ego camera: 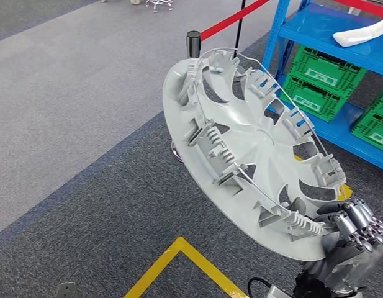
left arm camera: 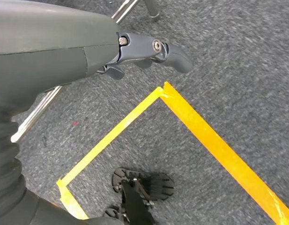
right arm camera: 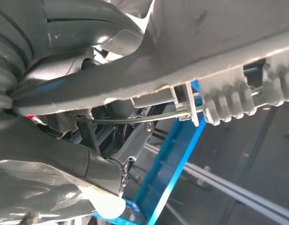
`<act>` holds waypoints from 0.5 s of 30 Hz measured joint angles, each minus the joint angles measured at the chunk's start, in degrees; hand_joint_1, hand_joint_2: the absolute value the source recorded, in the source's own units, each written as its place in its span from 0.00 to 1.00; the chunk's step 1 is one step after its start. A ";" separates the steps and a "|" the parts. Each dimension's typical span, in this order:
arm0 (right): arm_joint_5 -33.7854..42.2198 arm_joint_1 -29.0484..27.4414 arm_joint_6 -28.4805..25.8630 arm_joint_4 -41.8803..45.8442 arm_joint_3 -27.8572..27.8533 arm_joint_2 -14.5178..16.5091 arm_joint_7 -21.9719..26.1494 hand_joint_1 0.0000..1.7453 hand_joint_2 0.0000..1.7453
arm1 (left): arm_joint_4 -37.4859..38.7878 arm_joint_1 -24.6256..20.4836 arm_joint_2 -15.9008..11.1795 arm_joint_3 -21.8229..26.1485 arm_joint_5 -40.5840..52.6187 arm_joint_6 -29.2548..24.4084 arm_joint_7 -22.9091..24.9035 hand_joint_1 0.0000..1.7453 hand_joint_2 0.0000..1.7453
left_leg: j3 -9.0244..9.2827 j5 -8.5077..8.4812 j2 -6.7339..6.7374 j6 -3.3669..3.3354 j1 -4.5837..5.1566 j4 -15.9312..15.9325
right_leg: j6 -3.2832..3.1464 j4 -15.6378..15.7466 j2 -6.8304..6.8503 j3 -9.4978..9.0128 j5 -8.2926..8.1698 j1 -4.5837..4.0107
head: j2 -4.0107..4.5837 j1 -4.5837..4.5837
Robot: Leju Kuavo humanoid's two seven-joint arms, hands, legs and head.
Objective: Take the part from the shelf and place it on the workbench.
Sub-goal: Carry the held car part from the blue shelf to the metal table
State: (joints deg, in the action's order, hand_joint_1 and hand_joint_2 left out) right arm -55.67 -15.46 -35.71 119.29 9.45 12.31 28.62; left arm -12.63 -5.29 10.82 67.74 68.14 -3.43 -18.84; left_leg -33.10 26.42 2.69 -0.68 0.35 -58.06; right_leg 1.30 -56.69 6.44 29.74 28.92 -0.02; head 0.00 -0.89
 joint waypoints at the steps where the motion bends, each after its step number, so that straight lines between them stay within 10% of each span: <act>1: -0.03 0.17 -0.01 -0.08 0.13 0.00 -0.04 1.00 1.00 | 0.00 0.09 -0.02 0.01 -0.03 0.01 -0.01 0.00 1.00 | -0.05 -0.14 -0.54 -0.34 -0.09 0.17 | 0.30 0.01 0.29 0.00 0.12 0.05 | 0.00 -0.01; 3: -0.08 0.39 -0.05 -0.24 0.36 -0.01 -0.14 1.00 1.00 | 0.00 0.10 0.00 0.02 -0.07 0.04 -0.01 0.00 1.00 | 0.00 -0.53 -1.56 -1.02 -0.42 0.62 | 0.89 -1.43 -1.42 0.62 1.49 0.21 | -0.01 -0.17; 8: -0.10 0.40 -0.16 -0.79 0.42 -0.05 -0.24 1.00 1.00 | 0.00 -0.04 -0.01 0.02 -0.08 0.10 -0.01 0.00 1.00 | -0.24 -0.94 -4.75 -1.63 -0.62 0.74 | 1.56 -17.08 -6.27 8.19 7.83 0.58 | 0.00 -0.54; 12: -0.09 0.45 -0.16 -1.08 0.43 -0.07 -0.28 1.00 1.00 | 0.00 -0.06 0.04 0.02 -0.07 0.15 -0.01 0.00 1.00 | -0.29 -0.93 -8.02 -1.24 -0.65 0.37 | 1.20 -4.85 -9.32 3.26 0.38 0.97 | 0.00 -0.55; 15: -0.09 0.46 -0.20 -1.21 0.48 -0.07 -0.27 1.00 1.00 | 0.00 -0.17 0.03 0.02 -0.07 0.15 -0.01 0.00 1.00 | -1.31 -1.28 -9.96 -0.14 -0.89 0.01 | 0.78 -0.56 -11.65 1.12 -0.28 1.09 | 0.00 -0.50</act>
State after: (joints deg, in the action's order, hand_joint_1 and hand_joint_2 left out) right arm -55.76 -15.01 -35.92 118.08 9.92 12.24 28.35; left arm -12.63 -5.46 10.85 67.76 68.08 -3.27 -18.84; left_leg -34.41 25.14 -7.28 -0.82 -0.54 -58.05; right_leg 2.07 -57.25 -5.21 30.86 28.64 1.06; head 0.00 -1.39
